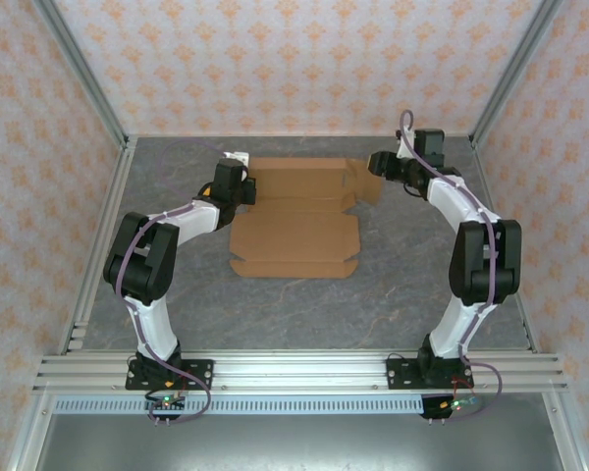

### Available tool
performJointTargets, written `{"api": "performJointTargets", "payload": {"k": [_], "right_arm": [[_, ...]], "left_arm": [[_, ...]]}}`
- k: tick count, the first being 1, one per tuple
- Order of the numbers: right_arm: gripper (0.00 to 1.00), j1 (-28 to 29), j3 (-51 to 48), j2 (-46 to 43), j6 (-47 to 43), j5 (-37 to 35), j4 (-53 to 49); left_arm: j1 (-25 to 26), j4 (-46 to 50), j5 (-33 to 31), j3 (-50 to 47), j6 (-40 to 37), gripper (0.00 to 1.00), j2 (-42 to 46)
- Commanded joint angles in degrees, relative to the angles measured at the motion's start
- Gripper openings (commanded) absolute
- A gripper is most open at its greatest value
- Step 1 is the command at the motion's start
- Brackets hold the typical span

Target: Fold the paper box

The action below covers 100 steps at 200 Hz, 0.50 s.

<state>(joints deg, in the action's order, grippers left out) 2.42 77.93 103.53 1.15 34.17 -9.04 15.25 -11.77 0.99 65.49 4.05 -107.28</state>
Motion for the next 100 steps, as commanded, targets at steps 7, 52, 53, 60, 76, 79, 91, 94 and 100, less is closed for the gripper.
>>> {"api": "performJointTargets", "payload": {"k": [7, 52, 53, 60, 76, 79, 91, 94, 100], "right_arm": [[0.43, -0.26, 0.58, 0.73, -2.31, 1.42, -1.18], [0.37, -0.22, -1.51, -1.19, -3.61, 4.44, -0.71], [0.38, -0.17, -1.67, -1.41, -3.72, 4.37, -0.61], [0.4, -0.22, -2.07, -1.85, -3.7, 3.95, -0.46], [0.41, -0.22, -2.27, -2.41, -3.95, 3.78, -0.95], [0.42, -0.22, -2.3, -2.51, -3.96, 3.78, -1.02], [0.44, -0.21, -2.22, -2.54, -4.2, 3.71, -1.24], [0.45, -0.21, -2.12, -2.54, -4.26, 3.63, -1.22], [0.45, -0.22, -2.15, -2.46, -4.31, 3.4, -1.23]], "left_arm": [[-0.39, -0.84, -0.64, -0.46, 1.04, 0.0, 1.82], [-0.44, -0.61, -0.53, -0.19, 1.24, 0.0, 1.46], [-0.41, -0.62, -0.54, -0.19, 1.23, 0.0, 1.42], [-0.39, -0.54, -0.55, -0.11, 1.23, 0.0, 1.44], [-0.39, -0.48, -0.69, -0.1, 1.12, 0.0, 1.44], [-0.39, -0.53, -0.68, -0.1, 1.12, 0.0, 1.46], [-0.37, -0.46, -0.66, -0.06, 1.06, 0.0, 1.45], [-0.39, -0.45, -0.62, -0.1, 1.12, 0.0, 1.46], [-0.37, -0.47, -0.56, -0.1, 1.05, 0.0, 1.46]]}}
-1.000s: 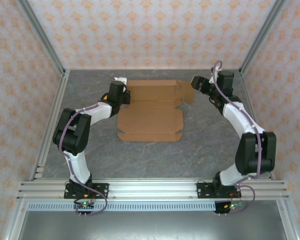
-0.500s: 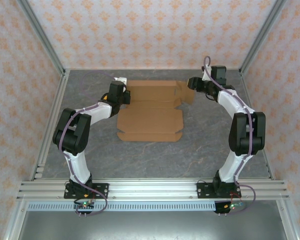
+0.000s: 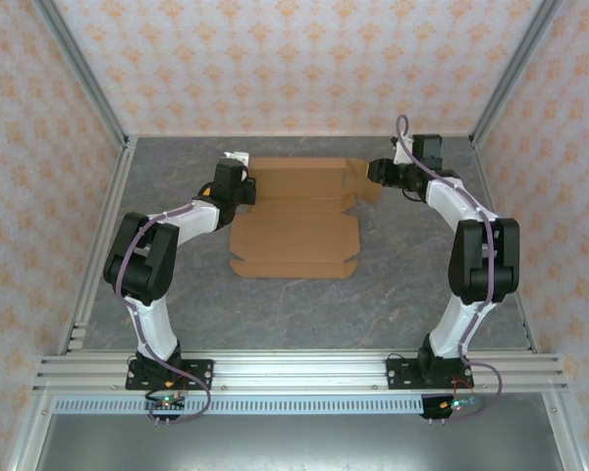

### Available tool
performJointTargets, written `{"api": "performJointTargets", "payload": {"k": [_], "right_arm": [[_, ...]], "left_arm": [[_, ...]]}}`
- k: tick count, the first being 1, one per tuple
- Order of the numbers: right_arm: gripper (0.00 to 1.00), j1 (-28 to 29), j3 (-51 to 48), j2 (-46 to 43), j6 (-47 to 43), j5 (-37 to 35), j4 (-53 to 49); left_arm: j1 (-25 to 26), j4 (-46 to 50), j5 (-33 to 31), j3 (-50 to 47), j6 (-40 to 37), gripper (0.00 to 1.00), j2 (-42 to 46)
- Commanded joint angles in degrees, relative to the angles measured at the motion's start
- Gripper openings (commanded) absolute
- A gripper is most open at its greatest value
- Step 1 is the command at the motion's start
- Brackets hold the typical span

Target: Fold the paper box

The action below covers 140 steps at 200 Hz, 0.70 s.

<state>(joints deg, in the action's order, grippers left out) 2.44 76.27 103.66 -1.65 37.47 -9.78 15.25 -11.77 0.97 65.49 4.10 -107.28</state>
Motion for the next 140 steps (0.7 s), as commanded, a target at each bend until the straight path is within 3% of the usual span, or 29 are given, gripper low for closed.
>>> {"api": "performJointTargets", "payload": {"k": [1, 49, 107, 140], "right_arm": [[0.44, -0.24, -0.45, -2.54, -1.51, 0.03, -0.5], [0.27, 0.66, -1.2, -2.55, -2.1, -0.04, -0.38], [0.12, 4.37, -5.44, -7.57, 0.47, -8.59, 1.15], [0.09, 6.98, -7.85, -10.08, 1.6, -11.87, 2.11]], "left_arm": [[-0.38, -0.46, -0.54, -0.1, 1.0, 0.0, 1.46], [-0.37, -0.45, -0.77, -0.19, 1.38, 0.0, 1.46], [-0.3, -0.08, -1.83, 0.0, 2.87, 0.0, 1.38], [-0.04, 0.15, -2.85, 0.12, 3.28, 0.0, 1.34]]}}
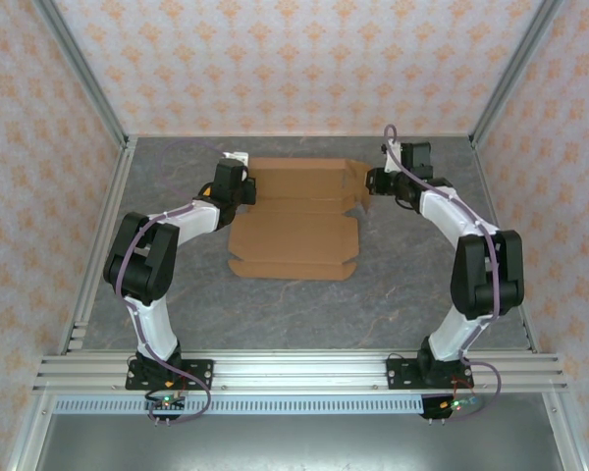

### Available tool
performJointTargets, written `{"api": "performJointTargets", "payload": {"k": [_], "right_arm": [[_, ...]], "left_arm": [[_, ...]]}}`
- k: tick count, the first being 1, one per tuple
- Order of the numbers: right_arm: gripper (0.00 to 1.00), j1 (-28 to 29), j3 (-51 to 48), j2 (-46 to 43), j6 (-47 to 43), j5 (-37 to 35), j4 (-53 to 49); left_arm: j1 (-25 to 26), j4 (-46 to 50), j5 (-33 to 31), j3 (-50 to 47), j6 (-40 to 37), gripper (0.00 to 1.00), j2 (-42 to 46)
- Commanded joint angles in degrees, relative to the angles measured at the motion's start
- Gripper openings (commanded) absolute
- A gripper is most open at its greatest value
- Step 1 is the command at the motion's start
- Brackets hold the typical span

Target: Fold the paper box

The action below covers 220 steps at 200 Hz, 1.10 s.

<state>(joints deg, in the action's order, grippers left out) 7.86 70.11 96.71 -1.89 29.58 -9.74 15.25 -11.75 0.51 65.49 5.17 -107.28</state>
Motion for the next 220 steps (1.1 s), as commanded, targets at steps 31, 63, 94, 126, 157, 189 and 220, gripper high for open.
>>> {"api": "performJointTargets", "payload": {"k": [31, 63, 94, 126, 157, 189, 220], "right_arm": [[0.09, 2.42, -3.45, -4.04, 3.78, -4.18, 3.05], [0.1, 3.29, -4.82, -3.9, 7.55, -2.43, 5.05], [0.1, 3.91, -6.0, -4.53, 11.36, -2.68, 7.38], [0.1, 5.18, -6.19, -4.33, 13.93, -3.39, 8.37], [0.1, 7.26, -4.98, -3.65, 15.21, -4.88, 7.99], [0.1, 10.3, -3.37, -2.61, 16.56, -7.24, 6.3], [0.11, 11.7, 2.67, -0.53, 14.62, -12.53, -1.9]], "left_arm": [[0.13, 0.17, -2.79, 0.07, 2.42, 0.0, 1.38], [0.32, 0.06, -3.06, -0.01, 2.34, 0.0, 1.55], [0.4, 0.17, -3.23, -0.1, 2.17, 0.0, 1.81], [0.49, 0.3, -3.15, -0.18, 2.21, 0.0, 2.12], [0.66, 0.32, -3.15, -0.17, 2.03, 0.0, 2.12], [0.77, 0.41, -3.15, -0.01, 1.95, 0.0, 2.03], [0.76, 0.58, -3.34, -0.02, 1.77, 0.0, 1.9]]}}
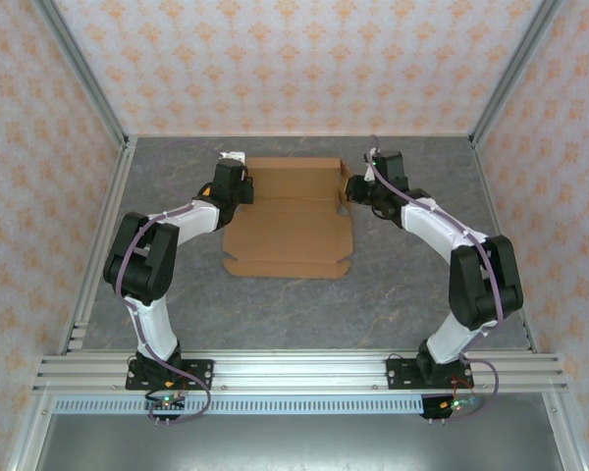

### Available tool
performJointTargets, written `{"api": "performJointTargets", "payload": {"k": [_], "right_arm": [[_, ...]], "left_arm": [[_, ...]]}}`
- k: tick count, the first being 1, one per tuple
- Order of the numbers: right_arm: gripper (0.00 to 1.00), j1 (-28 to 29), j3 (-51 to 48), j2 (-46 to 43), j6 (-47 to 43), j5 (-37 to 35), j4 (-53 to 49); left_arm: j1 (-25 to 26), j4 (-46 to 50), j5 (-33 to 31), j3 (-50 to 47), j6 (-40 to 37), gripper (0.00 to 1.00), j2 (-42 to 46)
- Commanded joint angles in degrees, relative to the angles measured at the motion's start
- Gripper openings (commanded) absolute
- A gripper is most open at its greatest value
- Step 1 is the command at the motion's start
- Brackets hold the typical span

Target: Fold the paper box

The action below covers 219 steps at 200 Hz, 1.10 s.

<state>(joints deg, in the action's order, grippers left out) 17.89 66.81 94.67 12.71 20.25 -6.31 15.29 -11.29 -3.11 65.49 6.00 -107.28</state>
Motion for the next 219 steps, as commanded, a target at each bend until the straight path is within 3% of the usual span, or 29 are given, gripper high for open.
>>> {"api": "performJointTargets", "payload": {"k": [1, 27, 79, 219], "right_arm": [[0.11, 1.69, 6.19, 1.54, -0.11, -3.46, -5.62], [0.11, 1.67, 10.76, 2.68, -0.84, -7.73, -11.8], [0.13, 1.78, 17.93, 7.3, 1.68, -9.09, -19.98], [0.12, 1.88, 35.44, 15.74, -17.1, -13.53, -35.88]], "left_arm": [[0.71, 0.12, 0.25, -0.02, 0.9, 0.0, 1.9], [0.79, 0.22, -0.19, -0.1, 0.58, 0.0, 1.99], [0.89, 0.19, -0.3, 0.07, 0.45, 0.0, 1.64], [0.97, 0.7, -0.66, 0.16, -0.3, 0.0, 1.55]]}}
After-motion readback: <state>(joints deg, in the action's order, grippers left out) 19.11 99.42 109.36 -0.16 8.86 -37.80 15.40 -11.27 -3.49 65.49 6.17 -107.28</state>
